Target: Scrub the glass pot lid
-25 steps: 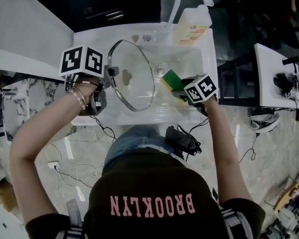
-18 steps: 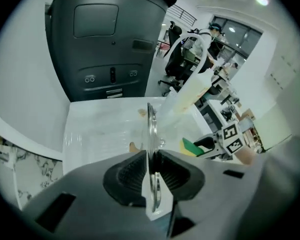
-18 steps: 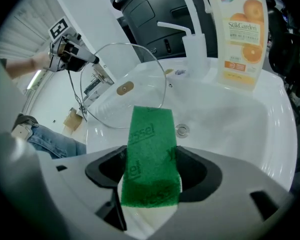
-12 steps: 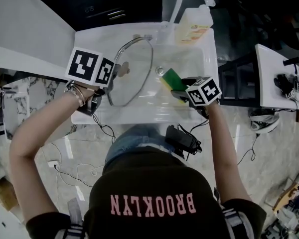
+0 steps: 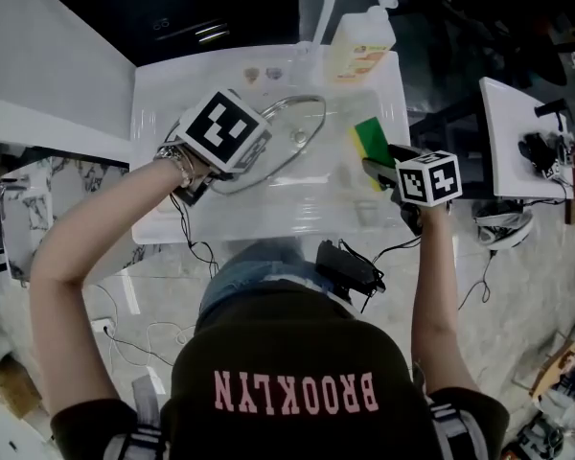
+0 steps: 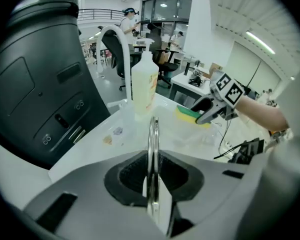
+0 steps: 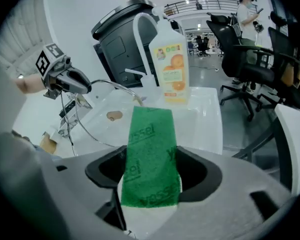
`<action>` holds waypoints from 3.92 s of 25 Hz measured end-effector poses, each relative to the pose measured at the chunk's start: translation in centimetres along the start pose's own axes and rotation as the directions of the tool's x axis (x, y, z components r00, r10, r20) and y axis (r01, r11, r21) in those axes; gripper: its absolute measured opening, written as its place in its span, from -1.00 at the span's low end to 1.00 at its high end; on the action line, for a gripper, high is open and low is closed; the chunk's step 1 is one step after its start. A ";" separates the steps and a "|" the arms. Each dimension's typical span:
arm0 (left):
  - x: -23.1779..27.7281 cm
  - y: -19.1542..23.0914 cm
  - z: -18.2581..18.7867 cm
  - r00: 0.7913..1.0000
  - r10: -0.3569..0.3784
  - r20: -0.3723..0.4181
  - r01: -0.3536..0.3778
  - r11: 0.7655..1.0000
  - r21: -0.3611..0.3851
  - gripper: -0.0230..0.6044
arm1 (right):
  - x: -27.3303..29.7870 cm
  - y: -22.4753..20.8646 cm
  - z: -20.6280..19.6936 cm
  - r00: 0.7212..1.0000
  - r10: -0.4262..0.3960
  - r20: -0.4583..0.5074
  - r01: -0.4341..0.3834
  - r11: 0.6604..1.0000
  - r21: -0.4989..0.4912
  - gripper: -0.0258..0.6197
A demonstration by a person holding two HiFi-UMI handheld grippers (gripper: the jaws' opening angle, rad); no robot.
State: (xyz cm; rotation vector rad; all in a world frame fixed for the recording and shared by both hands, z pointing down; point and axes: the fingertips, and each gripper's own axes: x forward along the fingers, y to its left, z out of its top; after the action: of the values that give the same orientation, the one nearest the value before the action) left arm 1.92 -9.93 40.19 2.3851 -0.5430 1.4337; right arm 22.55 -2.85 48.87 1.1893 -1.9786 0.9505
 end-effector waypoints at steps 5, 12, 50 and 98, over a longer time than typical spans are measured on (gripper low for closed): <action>2.3 -1.0 3.4 1.000 0.005 -0.004 -0.004 0.981 0.195 -0.75 | -1.2 -1.1 -0.8 0.999 -0.021 0.025 0.020 0.999 0.048 -0.01; 4.7 -2.0 6.4 0.999 0.020 0.045 -0.041 0.844 0.536 -0.75 | -1.8 -1.9 -1.5 0.998 -0.037 0.042 0.034 0.996 0.079 -0.01; 7.3 -5.7 -11.6 0.936 -0.044 0.349 -0.347 0.049 0.936 -0.75 | 5.6 12.7 -2.3 0.929 0.303 -0.211 -0.319 0.947 -0.047 -0.01; 7.7 -4.8 -13.8 0.959 -0.021 0.282 -0.282 -0.003 0.959 -0.74 | 16.8 2.1 -6.6 0.907 0.145 -0.396 -0.106 0.987 0.119 -0.01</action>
State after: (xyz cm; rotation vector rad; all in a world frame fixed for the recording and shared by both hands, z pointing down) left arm -3.23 -0.83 52.95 3.7013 0.6372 2.0795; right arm 15.09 -4.29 65.40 0.8340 -1.7043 1.2568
